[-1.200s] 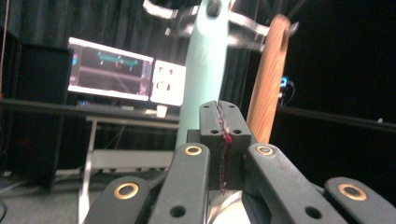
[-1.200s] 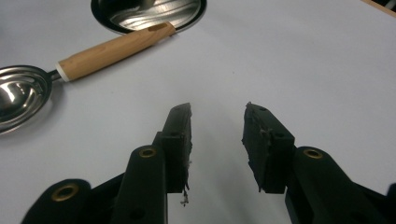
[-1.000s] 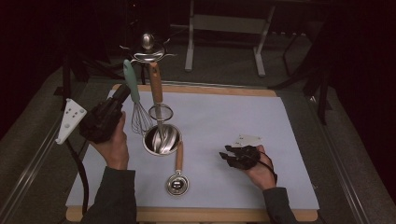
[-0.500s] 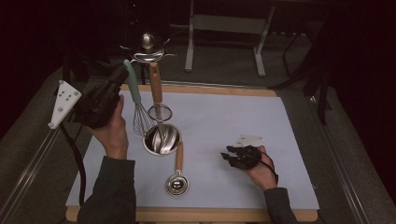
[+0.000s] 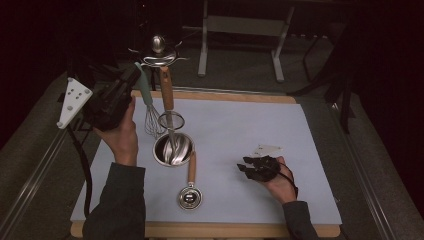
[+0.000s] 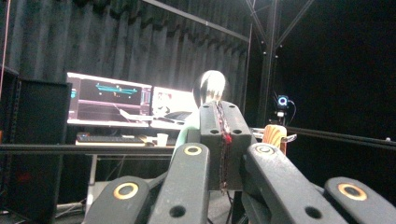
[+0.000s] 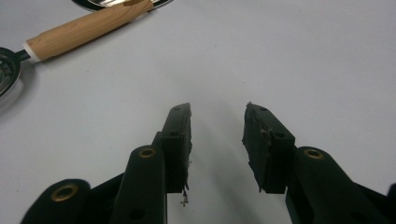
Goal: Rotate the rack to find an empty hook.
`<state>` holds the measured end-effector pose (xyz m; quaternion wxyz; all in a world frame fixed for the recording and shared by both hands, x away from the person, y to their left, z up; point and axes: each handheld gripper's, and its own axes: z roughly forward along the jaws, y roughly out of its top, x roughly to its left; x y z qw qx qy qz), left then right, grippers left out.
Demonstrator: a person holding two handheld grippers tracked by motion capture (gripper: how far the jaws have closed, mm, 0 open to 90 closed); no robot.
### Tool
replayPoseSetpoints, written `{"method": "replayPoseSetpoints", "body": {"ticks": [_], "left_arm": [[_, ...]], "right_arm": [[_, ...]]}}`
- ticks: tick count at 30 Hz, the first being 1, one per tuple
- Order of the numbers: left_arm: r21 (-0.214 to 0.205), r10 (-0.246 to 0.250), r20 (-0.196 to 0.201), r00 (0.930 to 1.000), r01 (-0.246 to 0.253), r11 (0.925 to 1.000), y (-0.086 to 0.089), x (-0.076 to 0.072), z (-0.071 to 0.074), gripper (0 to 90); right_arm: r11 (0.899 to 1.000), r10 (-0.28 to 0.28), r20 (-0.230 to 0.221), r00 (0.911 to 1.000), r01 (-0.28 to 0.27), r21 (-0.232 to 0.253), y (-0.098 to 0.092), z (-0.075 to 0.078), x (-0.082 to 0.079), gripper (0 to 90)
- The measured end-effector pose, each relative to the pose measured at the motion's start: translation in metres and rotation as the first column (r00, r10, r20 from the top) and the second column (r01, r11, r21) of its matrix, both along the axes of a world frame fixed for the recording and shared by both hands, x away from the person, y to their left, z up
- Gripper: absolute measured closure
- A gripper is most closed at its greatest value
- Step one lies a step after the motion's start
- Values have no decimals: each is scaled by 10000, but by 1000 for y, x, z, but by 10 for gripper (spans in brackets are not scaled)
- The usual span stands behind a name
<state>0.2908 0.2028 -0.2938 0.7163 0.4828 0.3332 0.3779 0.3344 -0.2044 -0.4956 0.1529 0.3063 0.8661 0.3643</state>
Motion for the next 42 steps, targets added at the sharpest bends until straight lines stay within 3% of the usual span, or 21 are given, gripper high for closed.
{"method": "replayPoseSetpoints", "body": {"ticks": [26, 30, 34, 42], "left_arm": [[41, 603, -434, 9972, -601, 9982, 18, 14, 4, 900], [163, 704, -557, 9960, -696, 9974, 19, 19, 5, 900], [-24, 694, -719, 9950, -698, 9976, 22, 23, 5, 900], [-19, 897, -1076, 9901, -904, 9959, 24, 34, 9, 900]], "right_arm": [[10000, -34, -170, 9998, 34, -20, -1, -3, 2, 610], [10000, -31, -162, 9999, 31, -10, -2, -3, 2, 610], [10000, -77, -170, 9998, 78, 12, -3, -4, 3, 610], [10000, -48, -174, 9998, 47, -48, -2, -5, 3, 611]]}}
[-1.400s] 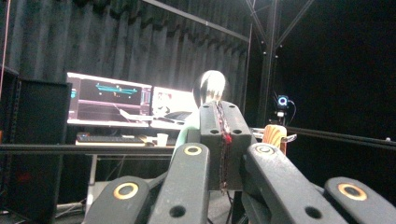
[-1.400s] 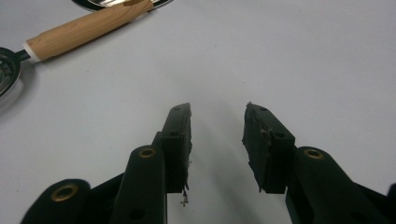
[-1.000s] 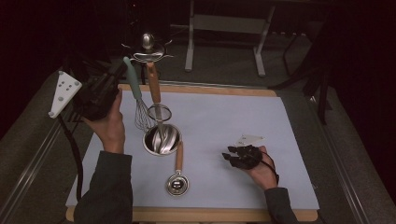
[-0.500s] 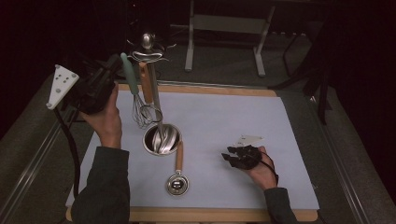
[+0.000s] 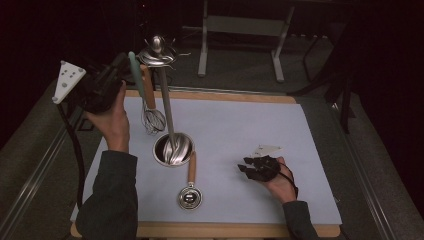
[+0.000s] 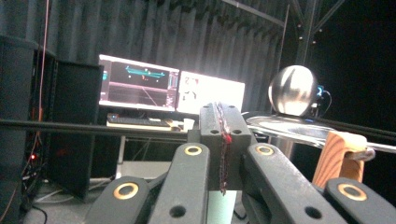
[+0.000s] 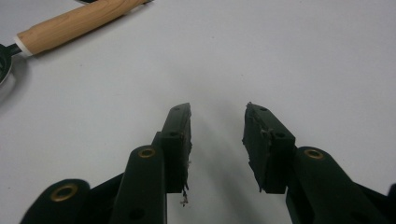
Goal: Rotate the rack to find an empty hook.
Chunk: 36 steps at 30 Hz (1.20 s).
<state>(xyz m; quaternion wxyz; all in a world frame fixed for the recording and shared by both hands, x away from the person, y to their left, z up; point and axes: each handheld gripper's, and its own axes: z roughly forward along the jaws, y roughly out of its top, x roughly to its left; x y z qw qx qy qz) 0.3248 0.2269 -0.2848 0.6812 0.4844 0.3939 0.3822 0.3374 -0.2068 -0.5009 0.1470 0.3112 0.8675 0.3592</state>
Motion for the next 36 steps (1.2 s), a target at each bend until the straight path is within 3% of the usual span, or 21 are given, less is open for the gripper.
{"method": "replayPoseSetpoints", "body": {"ticks": [10, 19, 26, 36], "left_arm": [[-80, 25, -493, 9988, -29, 10000, 0, 14, 6, 900], [-55, 82, -567, 9984, -86, 9999, 0, 16, 6, 900], [236, 239, -529, 9983, -227, 9995, 8, 5, 3, 900], [855, 534, -930, 9942, -454, 9953, 26, -14, -9, 893]], "right_arm": [[9999, -26, 30, 10000, 25, 165, -2, 1, 0, 613], [9999, -25, 70, 10000, 24, 158, -2, 2, -1, 613], [9997, -96, 81, 9999, 94, 235, -5, 4, 0, 612], [9997, -95, 61, 9999, 93, 218, -4, 4, -1, 611]]}}
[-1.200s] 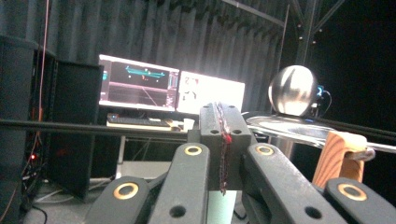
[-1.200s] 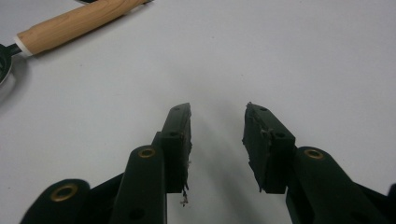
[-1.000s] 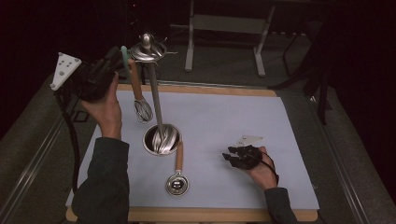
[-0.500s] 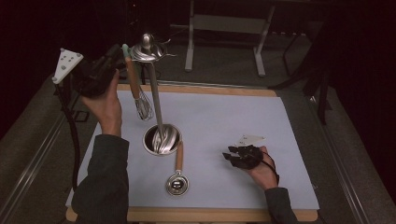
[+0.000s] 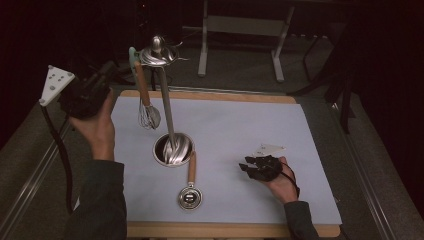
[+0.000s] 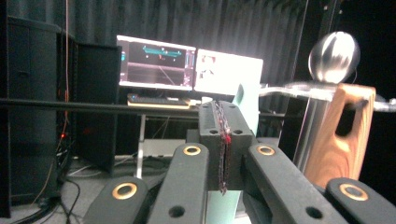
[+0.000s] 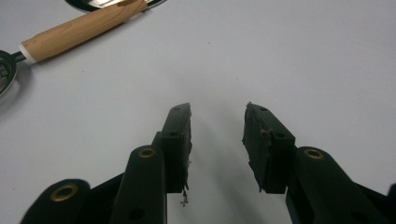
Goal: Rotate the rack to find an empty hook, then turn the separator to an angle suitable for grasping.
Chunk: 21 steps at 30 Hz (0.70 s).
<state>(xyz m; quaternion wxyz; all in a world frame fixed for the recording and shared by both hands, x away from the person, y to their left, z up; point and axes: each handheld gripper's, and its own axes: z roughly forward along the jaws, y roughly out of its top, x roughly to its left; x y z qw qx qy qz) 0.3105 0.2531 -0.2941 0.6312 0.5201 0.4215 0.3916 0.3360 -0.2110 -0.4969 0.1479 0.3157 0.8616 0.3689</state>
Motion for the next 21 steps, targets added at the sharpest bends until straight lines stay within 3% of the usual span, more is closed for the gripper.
{"method": "replayPoseSetpoints", "body": {"ticks": [5, 12, 17, 21], "left_arm": [[319, 29, -435, 9991, -16, 9995, 6, -8, -21, 872], [140, -6, -1405, 9901, 26, 9999, 15, -8, -64, 845], [239, -124, -2222, 9749, 181, 9996, 9, -16, -104, 825], [590, -44, -2851, 9585, 222, 9980, 0, -22, -137, 805]], "right_arm": [[10000, 70, 23, 10000, -70, 36, 1, 1, 0, 606], [9999, 112, -28, 9999, -112, 17, 3, -1, 0, 601], [9999, 139, -68, 9999, -139, -33, 4, -2, 0, 600], [9997, 194, -110, 9998, -196, -116, 5, -4, 1, 600]]}}
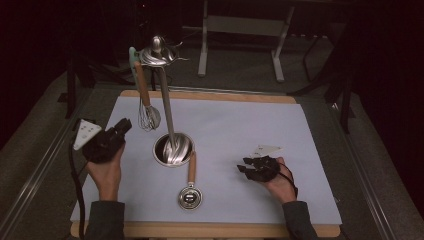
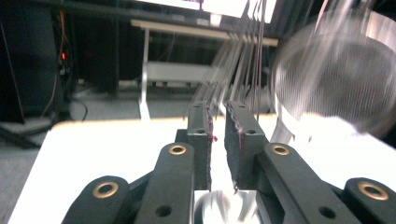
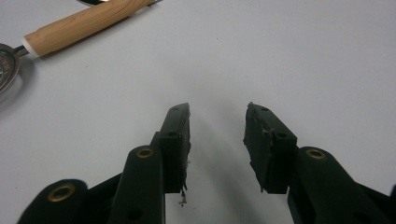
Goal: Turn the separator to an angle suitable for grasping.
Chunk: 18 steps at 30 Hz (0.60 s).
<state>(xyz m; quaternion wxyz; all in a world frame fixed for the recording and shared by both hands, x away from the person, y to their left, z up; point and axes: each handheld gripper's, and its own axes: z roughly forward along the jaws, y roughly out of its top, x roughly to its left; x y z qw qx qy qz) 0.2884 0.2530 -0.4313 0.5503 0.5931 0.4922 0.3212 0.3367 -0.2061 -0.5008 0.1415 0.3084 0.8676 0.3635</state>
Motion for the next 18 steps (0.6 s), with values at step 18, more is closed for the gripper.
{"method": "replayPoseSetpoints", "body": {"ticks": [18], "left_arm": [[765, 211, -1743, 9845, -78, 9970, -9, -12, -87, 702]], "right_arm": [[9997, -241, -29, 9997, 241, -4, 5, -1, -1, 588]]}}
